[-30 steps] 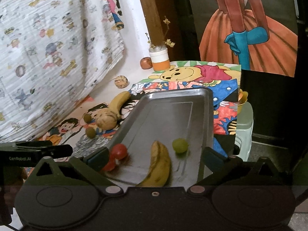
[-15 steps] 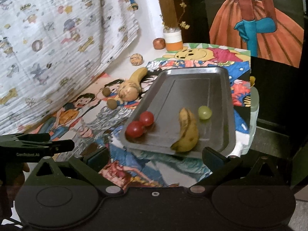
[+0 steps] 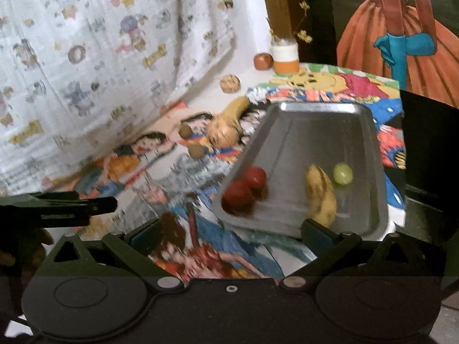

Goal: Organize fruits
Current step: 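Open both grippers and lift them away from the tray, then move the right tool to the striped gourd while the left approaches a brown kiwi, then close the right gripper on the striped gourd while the left grasps the brown kiwi, then carry the gourd over the tray with the right gripper while the left carries the kiwi, then open the right gripper to drop the gourd in the tray while the left releases the kiwi, then lift both tools and move them toward a green grape and another brown kiwi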

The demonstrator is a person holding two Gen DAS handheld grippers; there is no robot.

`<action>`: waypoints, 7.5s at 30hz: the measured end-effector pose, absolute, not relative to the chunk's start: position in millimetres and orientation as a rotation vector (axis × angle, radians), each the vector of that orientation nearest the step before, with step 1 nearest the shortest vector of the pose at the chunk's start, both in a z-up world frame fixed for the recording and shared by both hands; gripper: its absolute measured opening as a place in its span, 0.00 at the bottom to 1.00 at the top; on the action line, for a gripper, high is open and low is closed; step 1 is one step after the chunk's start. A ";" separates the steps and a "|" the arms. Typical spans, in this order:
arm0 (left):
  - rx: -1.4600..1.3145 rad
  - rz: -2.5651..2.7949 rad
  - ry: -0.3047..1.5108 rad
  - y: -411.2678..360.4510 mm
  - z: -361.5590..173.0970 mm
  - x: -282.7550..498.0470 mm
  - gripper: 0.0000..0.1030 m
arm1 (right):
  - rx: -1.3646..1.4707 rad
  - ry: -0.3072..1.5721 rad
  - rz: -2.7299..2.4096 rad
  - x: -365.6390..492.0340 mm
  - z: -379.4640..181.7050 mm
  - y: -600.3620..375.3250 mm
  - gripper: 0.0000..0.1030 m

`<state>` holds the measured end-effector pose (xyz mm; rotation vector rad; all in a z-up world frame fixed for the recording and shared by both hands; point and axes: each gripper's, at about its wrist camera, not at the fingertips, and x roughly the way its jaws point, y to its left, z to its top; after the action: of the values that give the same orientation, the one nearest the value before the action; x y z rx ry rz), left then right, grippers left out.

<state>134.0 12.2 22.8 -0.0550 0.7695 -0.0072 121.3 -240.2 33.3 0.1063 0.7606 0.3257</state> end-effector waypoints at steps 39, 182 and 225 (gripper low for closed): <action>-0.061 -0.174 0.742 22.7 -14.6 331.8 0.80 | -0.415 0.673 0.503 307.3 -8.3 -173.9 0.94; -0.077 -0.325 0.770 -123.1 19.9 266.9 0.90 | 0.060 0.585 0.124 201.4 16.6 -341.8 0.87; 0.108 -0.233 0.633 7.9 76.9 222.8 1.00 | -0.063 0.709 0.517 300.6 186.9 -189.1 1.00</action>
<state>222.8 7.8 76.9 0.1083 0.6328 -0.2328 300.6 -189.1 186.9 -0.0628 0.7087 0.5175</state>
